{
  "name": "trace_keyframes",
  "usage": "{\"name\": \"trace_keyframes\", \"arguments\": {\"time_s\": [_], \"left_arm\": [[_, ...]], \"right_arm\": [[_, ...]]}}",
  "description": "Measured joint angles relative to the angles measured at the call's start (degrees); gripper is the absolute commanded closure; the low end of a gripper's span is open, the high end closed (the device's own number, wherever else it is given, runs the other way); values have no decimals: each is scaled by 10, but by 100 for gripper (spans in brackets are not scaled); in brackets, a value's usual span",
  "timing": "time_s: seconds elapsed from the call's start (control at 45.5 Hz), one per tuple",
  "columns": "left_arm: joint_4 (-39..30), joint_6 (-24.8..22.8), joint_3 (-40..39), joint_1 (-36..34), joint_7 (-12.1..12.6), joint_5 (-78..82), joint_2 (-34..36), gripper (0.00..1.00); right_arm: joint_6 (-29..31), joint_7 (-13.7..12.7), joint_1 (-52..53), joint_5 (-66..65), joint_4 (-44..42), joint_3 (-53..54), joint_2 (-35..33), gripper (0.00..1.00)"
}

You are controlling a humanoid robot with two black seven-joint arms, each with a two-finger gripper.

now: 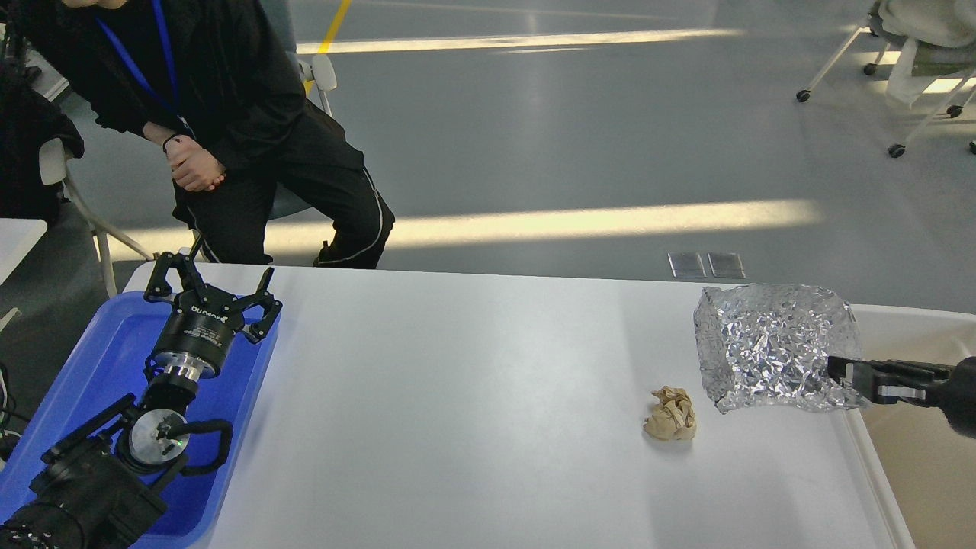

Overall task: Tidy desktop
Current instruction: 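Lift the foil wrapper and carry it over the white bin, then open the right gripper to drop the foil into the bin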

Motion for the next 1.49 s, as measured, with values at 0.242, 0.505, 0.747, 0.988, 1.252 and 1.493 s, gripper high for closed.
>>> {"name": "trace_keyframes", "arguments": {"time_s": [0.242, 0.505, 0.747, 0.988, 1.252, 1.493], "left_arm": [[0, 0, 0, 0, 0, 0, 0, 0], [0, 0, 0, 0, 0, 0, 0, 0], [0, 0, 0, 0, 0, 0, 0, 0], [0, 0, 0, 0, 0, 0, 0, 0], [0, 0, 0, 0, 0, 0, 0, 0], [0, 0, 0, 0, 0, 0, 0, 0]], "right_arm": [[19, 0, 23, 4, 15, 2, -23, 100], [26, 0, 28, 22, 11, 2, -31, 100], [17, 0, 22, 104, -22, -4, -34, 100], [4, 1, 11, 239, -71, -7, -38, 100], [-30, 2, -31, 385, -110, -9, -33, 100], [-46, 15, -91, 510, -166, -9, -23, 100]]}}
